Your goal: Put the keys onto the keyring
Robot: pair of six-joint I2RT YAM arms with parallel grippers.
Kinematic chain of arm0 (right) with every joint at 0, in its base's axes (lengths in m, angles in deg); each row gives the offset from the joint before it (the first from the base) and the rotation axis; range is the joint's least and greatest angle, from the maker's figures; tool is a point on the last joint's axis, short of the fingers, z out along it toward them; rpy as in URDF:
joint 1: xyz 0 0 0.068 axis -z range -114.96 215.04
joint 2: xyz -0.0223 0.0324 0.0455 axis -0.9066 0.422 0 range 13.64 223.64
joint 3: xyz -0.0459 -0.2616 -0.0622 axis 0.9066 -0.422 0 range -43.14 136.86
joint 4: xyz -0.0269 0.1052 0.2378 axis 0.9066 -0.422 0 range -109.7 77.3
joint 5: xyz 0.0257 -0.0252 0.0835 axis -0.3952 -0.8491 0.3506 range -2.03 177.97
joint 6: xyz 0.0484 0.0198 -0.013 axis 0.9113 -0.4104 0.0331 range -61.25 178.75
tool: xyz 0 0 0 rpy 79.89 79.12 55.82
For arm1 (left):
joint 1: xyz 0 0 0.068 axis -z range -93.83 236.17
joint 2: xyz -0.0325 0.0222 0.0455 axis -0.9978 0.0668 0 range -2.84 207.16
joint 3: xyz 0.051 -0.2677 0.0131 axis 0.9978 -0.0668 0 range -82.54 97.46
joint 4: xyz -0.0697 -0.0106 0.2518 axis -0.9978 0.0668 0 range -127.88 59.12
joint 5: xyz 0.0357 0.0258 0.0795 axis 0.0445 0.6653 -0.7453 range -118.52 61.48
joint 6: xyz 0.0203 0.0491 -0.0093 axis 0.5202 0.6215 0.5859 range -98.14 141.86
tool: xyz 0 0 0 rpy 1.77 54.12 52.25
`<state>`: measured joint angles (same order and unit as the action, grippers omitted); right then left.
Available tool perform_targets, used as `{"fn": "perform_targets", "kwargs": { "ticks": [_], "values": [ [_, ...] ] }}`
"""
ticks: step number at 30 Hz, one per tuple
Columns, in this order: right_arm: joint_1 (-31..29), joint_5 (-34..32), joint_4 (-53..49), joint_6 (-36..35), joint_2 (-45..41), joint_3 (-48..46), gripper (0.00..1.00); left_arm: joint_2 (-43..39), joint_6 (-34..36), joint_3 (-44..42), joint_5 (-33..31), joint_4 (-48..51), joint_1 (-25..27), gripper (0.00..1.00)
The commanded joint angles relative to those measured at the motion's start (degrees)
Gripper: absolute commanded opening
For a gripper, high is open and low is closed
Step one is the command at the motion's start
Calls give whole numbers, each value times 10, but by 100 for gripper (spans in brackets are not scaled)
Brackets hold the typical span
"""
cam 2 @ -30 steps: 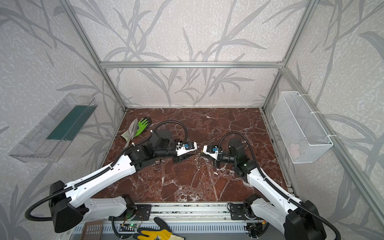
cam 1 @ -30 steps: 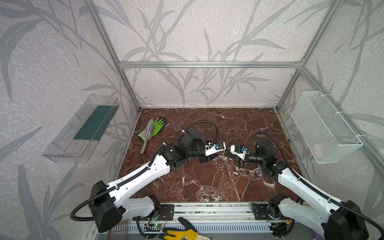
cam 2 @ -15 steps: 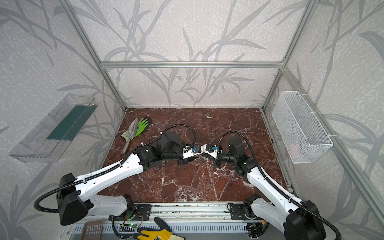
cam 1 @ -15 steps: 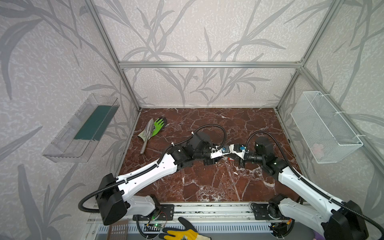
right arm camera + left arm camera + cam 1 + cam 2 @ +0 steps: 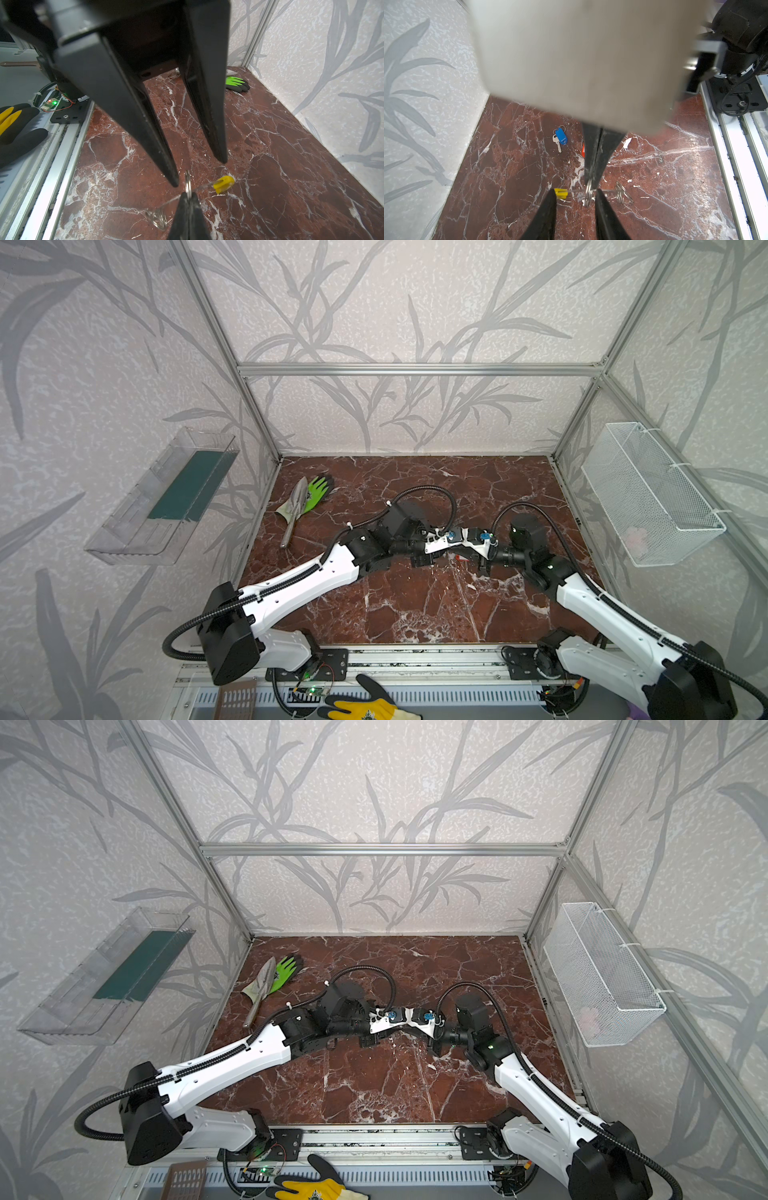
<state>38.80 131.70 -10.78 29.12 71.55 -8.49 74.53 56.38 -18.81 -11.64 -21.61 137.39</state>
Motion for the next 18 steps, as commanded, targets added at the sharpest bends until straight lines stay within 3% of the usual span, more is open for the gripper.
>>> {"fn": "perform_targets", "kwargs": {
  "ticks": [1,12,18],
  "values": [
    [1,3,22,6,-12,10,0,10,4,11,21,6,3,32],
    [2,8,56,19,-29,-6,0,1,-24,-15,7,-30,3,20],
    [1,18,87,32,-32,-13,0,8,-23,-10,17,-13,2,18]
  ]
}}
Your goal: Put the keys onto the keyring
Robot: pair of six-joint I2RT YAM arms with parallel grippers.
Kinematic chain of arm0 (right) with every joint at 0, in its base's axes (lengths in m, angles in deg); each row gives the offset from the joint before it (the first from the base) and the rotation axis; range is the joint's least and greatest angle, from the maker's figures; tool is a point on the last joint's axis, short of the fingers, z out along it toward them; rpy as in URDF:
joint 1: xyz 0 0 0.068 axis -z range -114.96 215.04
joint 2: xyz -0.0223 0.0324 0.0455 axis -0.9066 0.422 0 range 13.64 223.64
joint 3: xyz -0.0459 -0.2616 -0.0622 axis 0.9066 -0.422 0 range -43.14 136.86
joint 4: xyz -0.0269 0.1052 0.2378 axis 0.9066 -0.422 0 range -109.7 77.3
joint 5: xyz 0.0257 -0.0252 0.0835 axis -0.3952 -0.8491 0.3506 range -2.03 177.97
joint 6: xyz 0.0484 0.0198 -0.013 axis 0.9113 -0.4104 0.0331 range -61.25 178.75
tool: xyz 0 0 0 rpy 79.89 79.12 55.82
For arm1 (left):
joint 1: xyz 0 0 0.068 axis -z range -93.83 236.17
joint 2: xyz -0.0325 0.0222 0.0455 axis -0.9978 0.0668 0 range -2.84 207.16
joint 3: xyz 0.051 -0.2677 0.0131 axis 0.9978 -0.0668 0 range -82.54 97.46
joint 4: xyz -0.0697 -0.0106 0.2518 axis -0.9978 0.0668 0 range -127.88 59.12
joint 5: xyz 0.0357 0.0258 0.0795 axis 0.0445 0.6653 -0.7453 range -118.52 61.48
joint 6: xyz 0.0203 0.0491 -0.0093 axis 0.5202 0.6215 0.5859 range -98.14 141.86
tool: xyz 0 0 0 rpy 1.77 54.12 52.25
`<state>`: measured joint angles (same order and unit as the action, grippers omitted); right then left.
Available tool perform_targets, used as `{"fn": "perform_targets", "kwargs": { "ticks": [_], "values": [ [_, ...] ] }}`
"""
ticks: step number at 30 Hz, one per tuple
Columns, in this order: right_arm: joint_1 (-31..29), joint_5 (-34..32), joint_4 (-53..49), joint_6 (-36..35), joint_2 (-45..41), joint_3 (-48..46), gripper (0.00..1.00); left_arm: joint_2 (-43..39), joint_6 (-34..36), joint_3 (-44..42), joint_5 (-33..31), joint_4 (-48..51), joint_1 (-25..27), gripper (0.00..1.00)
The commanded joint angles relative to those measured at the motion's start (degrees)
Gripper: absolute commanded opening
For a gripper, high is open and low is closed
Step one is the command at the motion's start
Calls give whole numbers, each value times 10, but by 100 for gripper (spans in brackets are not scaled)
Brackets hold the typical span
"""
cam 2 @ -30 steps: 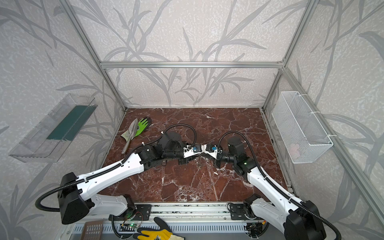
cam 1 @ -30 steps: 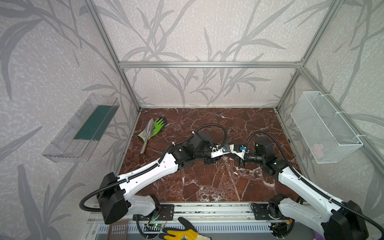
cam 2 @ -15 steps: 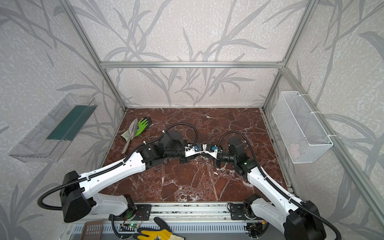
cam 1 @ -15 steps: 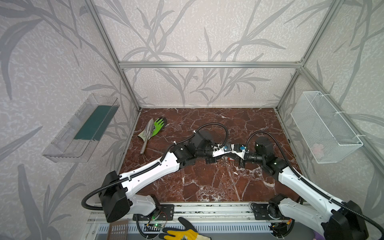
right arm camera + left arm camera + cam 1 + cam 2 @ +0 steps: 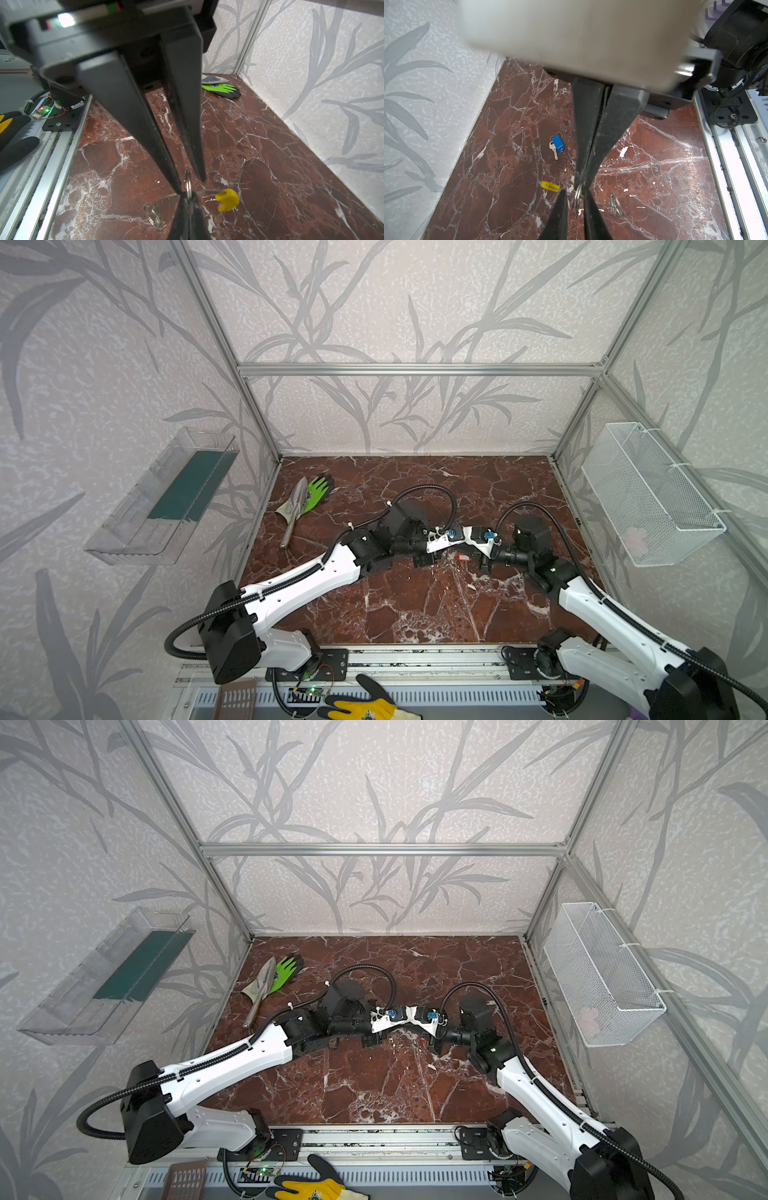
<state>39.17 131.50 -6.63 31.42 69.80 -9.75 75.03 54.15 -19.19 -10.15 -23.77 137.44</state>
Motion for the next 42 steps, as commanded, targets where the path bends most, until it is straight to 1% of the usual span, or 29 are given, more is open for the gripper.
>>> {"fn": "perform_targets", "kwargs": {
  "ticks": [1,2,5,10,13,14,15,17,18,19,22,29,35,42],
  "values": [
    [-2,21,48,10,-16,-2,0,3,0,-7,1,10,2,18],
    [-2,21,50,11,-17,-3,0,3,2,-8,1,12,2,17],
    [-2,23,62,17,-19,-5,0,6,7,-7,-3,23,2,12],
    [-2,27,77,24,-21,-9,0,7,11,-8,-1,25,1,0],
    [-2,20,96,33,-23,-16,0,4,6,-8,7,19,-1,0],
    [-2,10,105,36,-25,-22,3,1,-2,-9,14,12,-3,0],
    [-2,-4,111,37,-28,-28,11,-4,-10,-11,26,4,-8,0],
    [5,-25,128,39,-39,-43,23,-16,-33,-18,53,-19,-21,0],
    [13,-36,150,53,-45,-55,28,-24,-47,-23,71,-36,-28,0],
    [20,-35,162,65,-50,-61,29,-31,-63,-30,80,-54,-34,0],
    [35,-10,190,97,-63,-70,29,-51,-114,-60,119,-142,-48,0],
    [37,7,203,115,-73,-81,27,-55,-149,-79,172,-225,-58,0],
    [37,32,242,147,-56,-74,25,-48,-165,-87,197,-268,-60,0],
    [37,49,264,165,-50,-77,23,-47,-173,-95,200,-296,-62,0]
  ]
}}
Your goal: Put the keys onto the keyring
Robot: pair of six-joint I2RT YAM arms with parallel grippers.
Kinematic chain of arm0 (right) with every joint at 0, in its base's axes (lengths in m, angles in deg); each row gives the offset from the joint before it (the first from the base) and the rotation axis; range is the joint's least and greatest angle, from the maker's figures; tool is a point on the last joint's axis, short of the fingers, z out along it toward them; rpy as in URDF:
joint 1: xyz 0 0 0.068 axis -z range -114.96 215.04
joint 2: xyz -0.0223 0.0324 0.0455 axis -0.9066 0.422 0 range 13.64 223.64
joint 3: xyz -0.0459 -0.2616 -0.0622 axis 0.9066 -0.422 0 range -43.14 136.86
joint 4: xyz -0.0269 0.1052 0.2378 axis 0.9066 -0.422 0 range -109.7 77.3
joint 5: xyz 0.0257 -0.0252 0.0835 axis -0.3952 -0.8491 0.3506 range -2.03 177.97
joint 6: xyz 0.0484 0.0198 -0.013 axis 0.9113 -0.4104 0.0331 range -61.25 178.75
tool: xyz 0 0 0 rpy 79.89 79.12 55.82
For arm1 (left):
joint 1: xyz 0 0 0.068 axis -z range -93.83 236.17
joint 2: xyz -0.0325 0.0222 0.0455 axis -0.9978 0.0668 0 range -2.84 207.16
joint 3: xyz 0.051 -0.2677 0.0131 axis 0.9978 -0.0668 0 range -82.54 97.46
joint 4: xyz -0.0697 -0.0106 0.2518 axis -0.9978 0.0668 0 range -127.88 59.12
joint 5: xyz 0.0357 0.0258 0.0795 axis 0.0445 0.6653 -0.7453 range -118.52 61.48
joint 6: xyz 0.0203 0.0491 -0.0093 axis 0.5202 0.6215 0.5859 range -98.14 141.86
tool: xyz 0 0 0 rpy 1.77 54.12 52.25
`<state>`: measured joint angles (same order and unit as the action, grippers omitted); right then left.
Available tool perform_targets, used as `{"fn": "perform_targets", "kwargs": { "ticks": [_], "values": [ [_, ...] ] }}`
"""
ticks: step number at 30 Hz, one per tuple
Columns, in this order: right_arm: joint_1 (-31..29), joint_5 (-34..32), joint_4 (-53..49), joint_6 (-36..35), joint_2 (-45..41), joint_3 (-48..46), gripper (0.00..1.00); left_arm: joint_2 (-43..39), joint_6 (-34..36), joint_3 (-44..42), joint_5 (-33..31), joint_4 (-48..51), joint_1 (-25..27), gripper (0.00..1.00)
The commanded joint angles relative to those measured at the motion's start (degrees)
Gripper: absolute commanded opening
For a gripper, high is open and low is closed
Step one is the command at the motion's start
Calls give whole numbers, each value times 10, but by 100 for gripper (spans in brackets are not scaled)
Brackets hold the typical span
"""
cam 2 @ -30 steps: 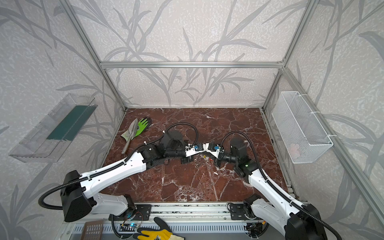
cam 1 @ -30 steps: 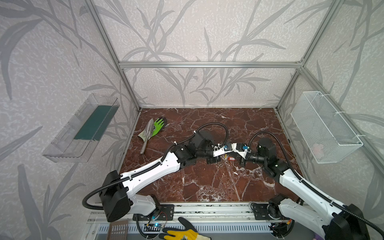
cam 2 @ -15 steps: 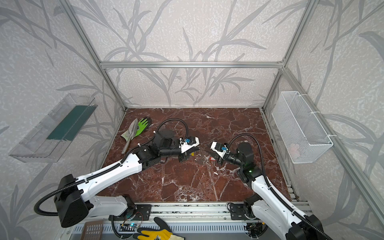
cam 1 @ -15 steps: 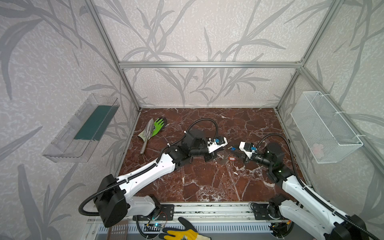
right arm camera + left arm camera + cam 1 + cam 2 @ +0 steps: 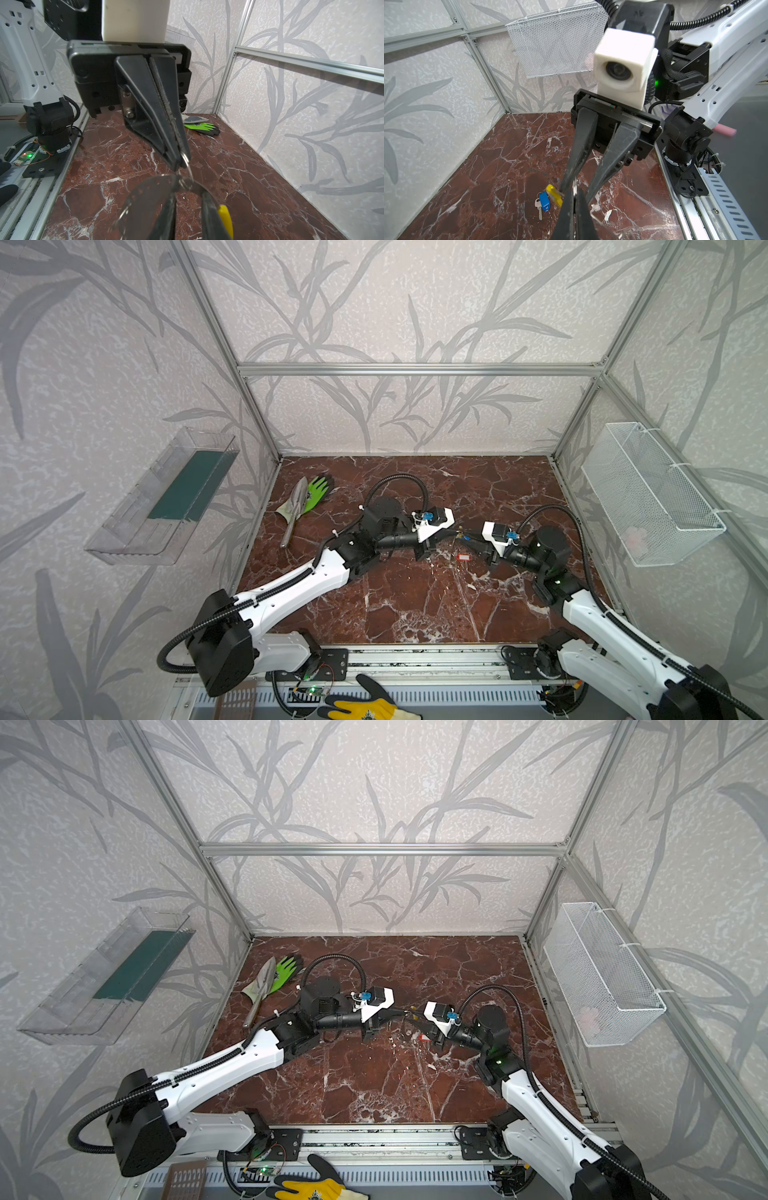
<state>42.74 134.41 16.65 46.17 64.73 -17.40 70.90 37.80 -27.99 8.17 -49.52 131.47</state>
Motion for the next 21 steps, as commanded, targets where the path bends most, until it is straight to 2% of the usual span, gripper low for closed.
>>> {"fn": "perform_targets", "kwargs": {
  "ticks": [1,17,21],
  "values": [
    [2,19,33,19,0,-1,23,-5,-9,-7,18,-38,-4,0],
    [2,25,75,43,3,-10,17,1,-5,-2,31,-25,-4,0],
    [5,-14,38,38,-6,-9,22,-3,9,-1,17,-13,-3,0]
  ]
}}
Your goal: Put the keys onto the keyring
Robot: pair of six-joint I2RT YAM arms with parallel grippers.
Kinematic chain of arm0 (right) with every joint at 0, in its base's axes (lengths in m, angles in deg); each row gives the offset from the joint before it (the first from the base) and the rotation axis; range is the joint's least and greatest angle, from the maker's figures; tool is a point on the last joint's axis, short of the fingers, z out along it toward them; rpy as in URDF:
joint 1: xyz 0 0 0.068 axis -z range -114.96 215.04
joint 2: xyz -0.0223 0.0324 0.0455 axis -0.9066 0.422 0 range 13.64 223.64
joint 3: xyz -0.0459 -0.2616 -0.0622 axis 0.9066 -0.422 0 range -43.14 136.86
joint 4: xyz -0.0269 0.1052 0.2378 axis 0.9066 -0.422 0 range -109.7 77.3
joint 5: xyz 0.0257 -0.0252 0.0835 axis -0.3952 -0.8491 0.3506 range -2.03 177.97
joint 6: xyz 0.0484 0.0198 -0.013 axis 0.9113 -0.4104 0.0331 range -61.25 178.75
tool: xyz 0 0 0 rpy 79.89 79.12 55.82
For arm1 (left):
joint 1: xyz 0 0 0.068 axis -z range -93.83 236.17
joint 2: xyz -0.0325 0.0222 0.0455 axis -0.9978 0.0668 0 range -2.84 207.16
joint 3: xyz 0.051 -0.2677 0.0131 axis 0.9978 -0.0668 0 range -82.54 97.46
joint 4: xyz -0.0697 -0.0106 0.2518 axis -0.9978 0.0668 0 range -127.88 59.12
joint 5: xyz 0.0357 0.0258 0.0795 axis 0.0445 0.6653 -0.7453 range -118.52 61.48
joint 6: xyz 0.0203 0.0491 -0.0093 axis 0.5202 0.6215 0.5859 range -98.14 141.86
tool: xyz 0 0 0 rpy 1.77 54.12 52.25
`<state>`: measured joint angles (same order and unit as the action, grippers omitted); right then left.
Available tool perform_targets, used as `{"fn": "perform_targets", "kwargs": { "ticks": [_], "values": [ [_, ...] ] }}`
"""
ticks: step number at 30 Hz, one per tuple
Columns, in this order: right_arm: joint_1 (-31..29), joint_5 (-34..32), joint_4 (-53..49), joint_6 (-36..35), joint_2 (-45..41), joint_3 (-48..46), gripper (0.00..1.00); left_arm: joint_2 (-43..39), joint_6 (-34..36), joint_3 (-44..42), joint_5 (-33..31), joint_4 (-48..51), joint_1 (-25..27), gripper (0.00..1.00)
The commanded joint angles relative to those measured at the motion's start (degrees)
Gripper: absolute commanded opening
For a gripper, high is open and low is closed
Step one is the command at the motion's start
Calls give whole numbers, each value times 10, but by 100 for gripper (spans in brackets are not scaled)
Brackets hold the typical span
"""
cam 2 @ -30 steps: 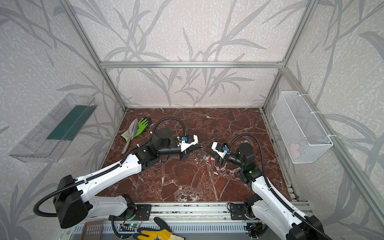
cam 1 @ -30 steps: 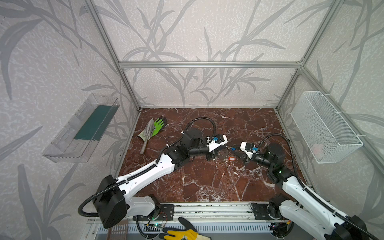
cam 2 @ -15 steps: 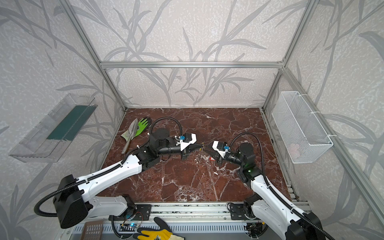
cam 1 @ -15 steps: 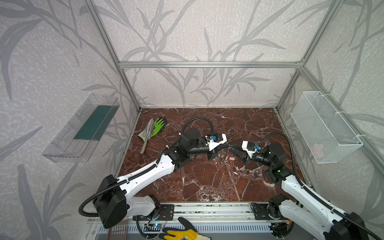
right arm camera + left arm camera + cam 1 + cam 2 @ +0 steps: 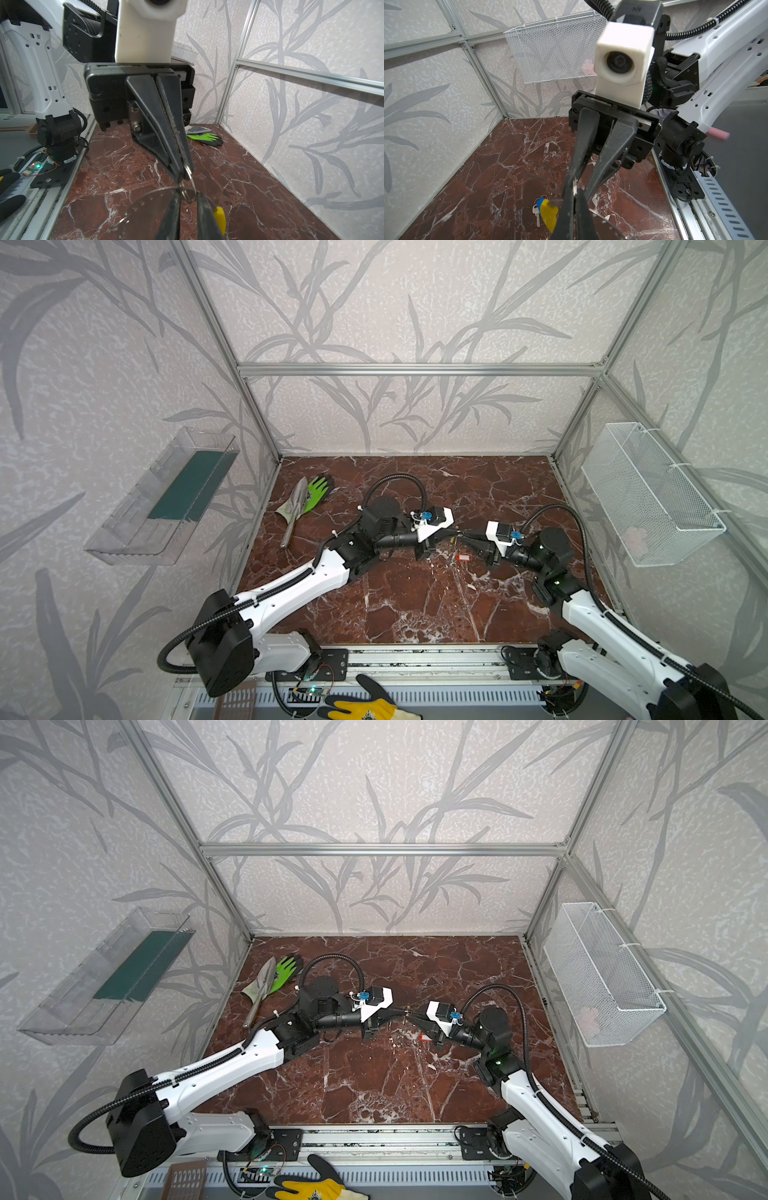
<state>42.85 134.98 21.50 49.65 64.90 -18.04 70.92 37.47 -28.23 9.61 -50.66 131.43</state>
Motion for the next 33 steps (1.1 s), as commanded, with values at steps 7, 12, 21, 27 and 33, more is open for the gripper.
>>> {"fn": "perform_targets", "kwargs": {
  "ticks": [7,12,21,27,33],
  "values": [
    [12,-162,-197,-19,-48,4,27,-10,-14,-37,-22,-46,-36,0],
    [11,-136,-169,0,-60,-28,28,-3,-23,-45,-17,-69,-44,0],
    [13,-198,-253,-23,-29,19,29,14,-29,-49,13,-93,-51,0],
    [14,-308,-343,87,22,67,30,5,-11,-93,1,-153,-58,0],
    [13,-419,-456,235,59,87,30,-9,9,-108,-21,-152,-69,0]
  ]
}}
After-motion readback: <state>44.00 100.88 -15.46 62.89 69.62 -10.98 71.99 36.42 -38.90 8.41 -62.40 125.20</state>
